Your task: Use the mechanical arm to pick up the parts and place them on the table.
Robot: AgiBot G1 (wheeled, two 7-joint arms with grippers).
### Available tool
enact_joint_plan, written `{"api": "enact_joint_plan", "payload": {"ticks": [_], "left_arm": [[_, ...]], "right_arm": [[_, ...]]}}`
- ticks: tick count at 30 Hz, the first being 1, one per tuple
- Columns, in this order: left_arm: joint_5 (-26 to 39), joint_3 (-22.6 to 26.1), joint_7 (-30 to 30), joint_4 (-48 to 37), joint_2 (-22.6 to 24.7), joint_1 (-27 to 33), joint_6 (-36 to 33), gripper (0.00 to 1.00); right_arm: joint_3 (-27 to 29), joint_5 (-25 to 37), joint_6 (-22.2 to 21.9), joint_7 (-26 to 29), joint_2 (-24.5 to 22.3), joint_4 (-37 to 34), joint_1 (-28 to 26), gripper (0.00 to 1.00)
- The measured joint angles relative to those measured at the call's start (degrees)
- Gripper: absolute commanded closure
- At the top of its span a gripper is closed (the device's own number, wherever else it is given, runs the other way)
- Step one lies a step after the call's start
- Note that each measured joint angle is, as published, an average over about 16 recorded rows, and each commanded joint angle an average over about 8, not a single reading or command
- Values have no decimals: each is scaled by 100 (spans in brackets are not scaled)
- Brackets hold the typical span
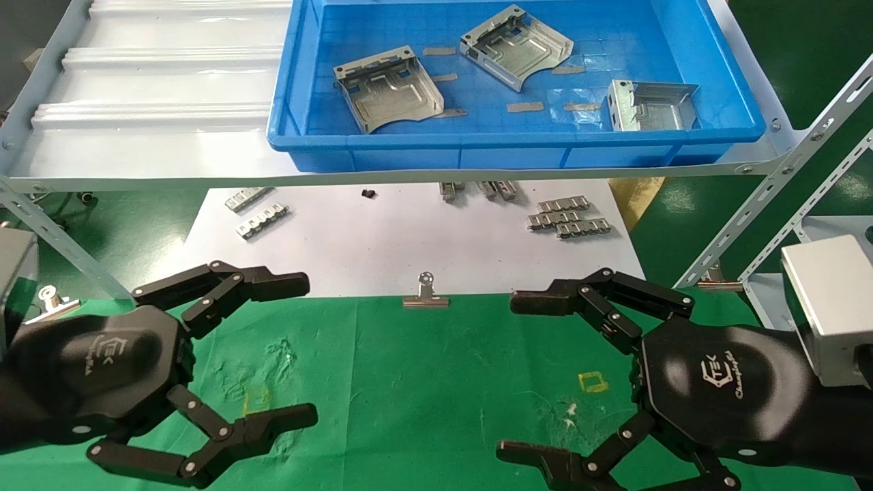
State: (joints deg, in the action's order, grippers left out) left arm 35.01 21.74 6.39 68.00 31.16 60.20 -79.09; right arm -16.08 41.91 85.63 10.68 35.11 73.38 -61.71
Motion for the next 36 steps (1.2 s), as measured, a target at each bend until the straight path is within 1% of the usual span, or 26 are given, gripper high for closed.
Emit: {"api": "enact_joint_plan", "payload": {"ticks": [1, 36], "left_arm": [[0, 0, 0, 0, 0, 0, 0, 100], [0, 0, 0, 0, 0, 0, 0, 100]], "right_arm": [[0, 0, 0, 0, 0, 0, 0, 0], [0, 0, 0, 0, 0, 0, 0, 0]]}}
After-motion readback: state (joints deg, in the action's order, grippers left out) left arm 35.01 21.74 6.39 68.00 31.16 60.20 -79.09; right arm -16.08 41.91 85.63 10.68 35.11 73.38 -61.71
